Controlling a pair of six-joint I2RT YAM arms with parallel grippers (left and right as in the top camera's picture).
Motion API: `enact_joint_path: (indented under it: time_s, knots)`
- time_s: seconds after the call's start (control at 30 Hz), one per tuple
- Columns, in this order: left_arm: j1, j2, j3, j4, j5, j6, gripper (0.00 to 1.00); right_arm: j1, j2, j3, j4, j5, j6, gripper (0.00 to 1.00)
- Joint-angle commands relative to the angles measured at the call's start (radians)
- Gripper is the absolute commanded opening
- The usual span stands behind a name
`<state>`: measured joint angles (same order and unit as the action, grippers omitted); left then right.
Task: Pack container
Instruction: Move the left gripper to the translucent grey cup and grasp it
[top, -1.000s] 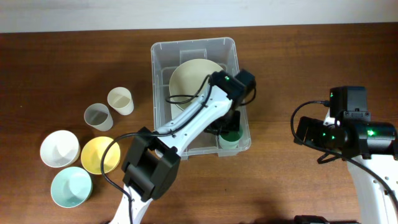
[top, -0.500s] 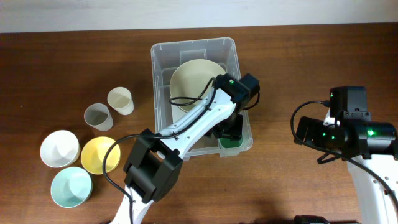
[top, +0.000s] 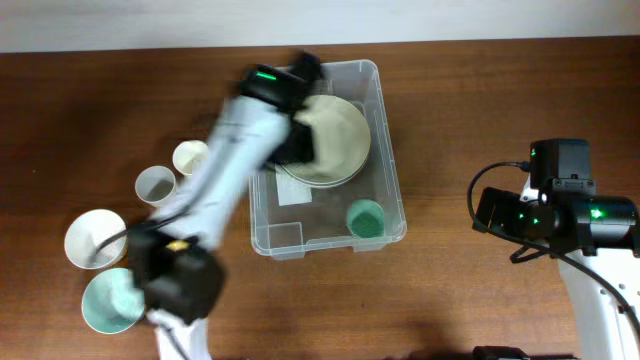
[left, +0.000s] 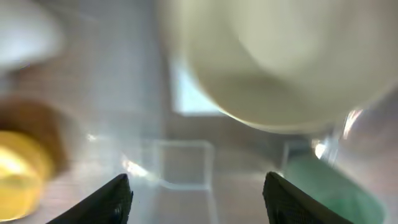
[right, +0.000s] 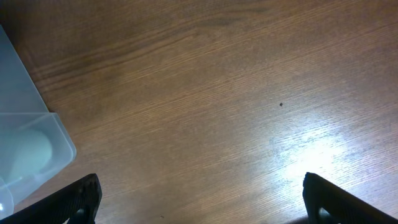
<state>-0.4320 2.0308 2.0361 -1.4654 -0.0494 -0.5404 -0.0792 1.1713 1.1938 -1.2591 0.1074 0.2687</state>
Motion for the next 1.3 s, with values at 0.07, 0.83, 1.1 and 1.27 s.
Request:
enact_joint_path:
  time_s: [0.07, 0.83, 1.1, 1.27]
  knots:
    - [0.272, -0.193, 0.035, -0.021, -0.052, 0.083, 0.70, -0.006, -0.007, 0.000, 0.002, -0.002, 0.002, 0.99]
    - [0.697, -0.206, -0.488, 0.227, 0.020, 0.198, 0.70, -0.006, -0.007, 0.000, 0.003, -0.002, 0.002, 0.99]
    - [0.700, -0.206, -0.609, 0.347, 0.004, 0.198, 0.70, -0.006, -0.007, 0.000, 0.002, -0.002, 0.001, 0.99]
    - [0.721, -0.206, -0.609, 0.359, 0.001, 0.198, 0.71, -0.006, -0.007, 0.000, 0.003, -0.002, 0.001, 0.99]
